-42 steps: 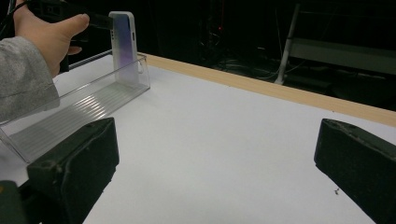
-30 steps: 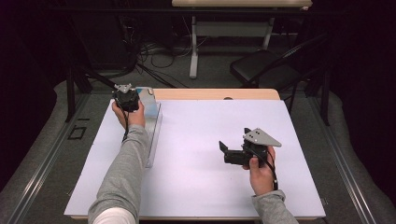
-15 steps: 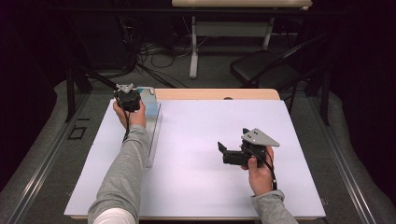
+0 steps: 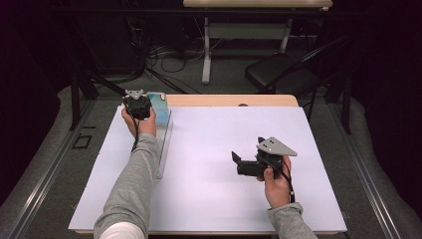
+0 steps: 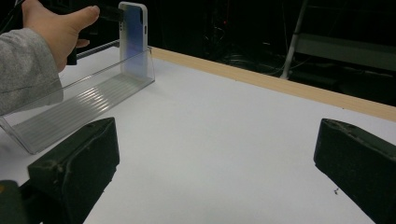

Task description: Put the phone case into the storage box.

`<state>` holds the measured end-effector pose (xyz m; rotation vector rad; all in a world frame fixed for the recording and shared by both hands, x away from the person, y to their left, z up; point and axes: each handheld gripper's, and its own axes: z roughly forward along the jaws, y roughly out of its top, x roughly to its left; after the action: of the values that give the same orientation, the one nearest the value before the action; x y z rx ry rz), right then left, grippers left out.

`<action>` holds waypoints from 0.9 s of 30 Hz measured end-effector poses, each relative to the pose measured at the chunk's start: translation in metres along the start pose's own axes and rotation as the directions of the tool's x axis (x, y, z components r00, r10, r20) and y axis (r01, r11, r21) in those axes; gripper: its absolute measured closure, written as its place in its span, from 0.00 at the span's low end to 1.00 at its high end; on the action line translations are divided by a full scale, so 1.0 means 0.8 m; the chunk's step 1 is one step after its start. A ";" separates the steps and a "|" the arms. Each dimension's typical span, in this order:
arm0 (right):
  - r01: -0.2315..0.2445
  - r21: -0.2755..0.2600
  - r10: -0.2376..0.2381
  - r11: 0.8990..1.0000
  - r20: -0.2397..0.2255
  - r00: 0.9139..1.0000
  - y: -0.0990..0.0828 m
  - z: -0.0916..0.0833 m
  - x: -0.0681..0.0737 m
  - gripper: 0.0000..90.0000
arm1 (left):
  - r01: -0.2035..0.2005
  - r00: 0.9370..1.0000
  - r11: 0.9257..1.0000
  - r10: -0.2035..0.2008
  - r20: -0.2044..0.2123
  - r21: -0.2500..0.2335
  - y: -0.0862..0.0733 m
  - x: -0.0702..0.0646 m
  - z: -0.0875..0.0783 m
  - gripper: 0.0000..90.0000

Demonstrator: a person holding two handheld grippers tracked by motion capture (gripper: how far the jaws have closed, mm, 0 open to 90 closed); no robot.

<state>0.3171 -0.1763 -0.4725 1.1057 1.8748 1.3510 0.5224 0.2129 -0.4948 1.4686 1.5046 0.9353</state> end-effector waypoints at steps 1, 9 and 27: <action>-0.002 0.001 0.002 1.000 0.001 1.000 0.000 0.000 0.000 0.00 | 0.000 1.000 1.000 0.000 0.001 -0.001 0.000 0.000 0.000 0.92; 0.006 0.002 -0.006 1.000 -0.001 1.000 -0.001 0.002 0.001 0.00 | -0.002 1.000 1.000 0.002 0.011 -0.013 0.003 0.002 -0.002 0.78; 0.005 0.006 -0.005 1.000 -0.002 1.000 0.000 0.002 0.002 0.00 | -0.004 1.000 1.000 0.004 -0.023 0.001 0.007 0.004 -0.011 0.50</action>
<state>0.3173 -0.1743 -0.4730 1.1024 1.8829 1.3448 0.5168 0.2163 -0.4865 1.4669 1.5191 0.9566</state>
